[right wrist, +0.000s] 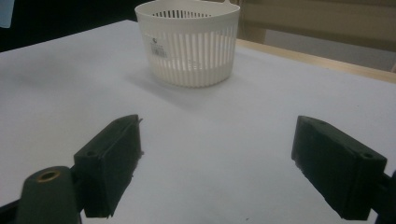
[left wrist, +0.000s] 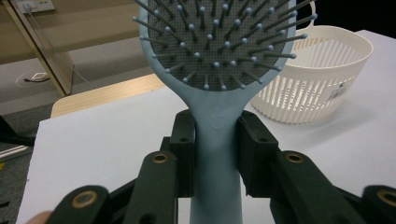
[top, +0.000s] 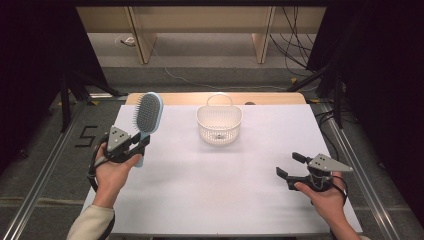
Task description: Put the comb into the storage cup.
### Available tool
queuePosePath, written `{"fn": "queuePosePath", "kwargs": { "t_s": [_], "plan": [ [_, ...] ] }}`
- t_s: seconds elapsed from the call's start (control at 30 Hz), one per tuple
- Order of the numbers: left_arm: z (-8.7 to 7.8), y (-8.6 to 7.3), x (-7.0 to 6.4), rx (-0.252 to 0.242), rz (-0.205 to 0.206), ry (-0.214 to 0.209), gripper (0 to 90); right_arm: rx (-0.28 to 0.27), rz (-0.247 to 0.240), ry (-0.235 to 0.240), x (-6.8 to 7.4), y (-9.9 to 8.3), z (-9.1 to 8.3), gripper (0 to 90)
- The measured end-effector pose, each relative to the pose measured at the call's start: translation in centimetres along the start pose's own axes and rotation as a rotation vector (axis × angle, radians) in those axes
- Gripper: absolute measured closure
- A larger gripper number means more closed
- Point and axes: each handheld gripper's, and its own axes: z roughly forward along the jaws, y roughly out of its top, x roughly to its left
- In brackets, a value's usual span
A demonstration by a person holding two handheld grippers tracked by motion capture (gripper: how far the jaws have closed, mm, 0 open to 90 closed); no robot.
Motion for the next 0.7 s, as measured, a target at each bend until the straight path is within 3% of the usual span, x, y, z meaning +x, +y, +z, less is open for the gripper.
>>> {"fn": "queuePosePath", "kwargs": {
  "t_s": [0.7],
  "plan": [
    [0.59, 0.43, -0.24, -0.005, 0.002, -0.007, 69.6, 0.001, 0.000, 0.001, -0.01, -0.01, 0.00, 16.8]
  ]
}}
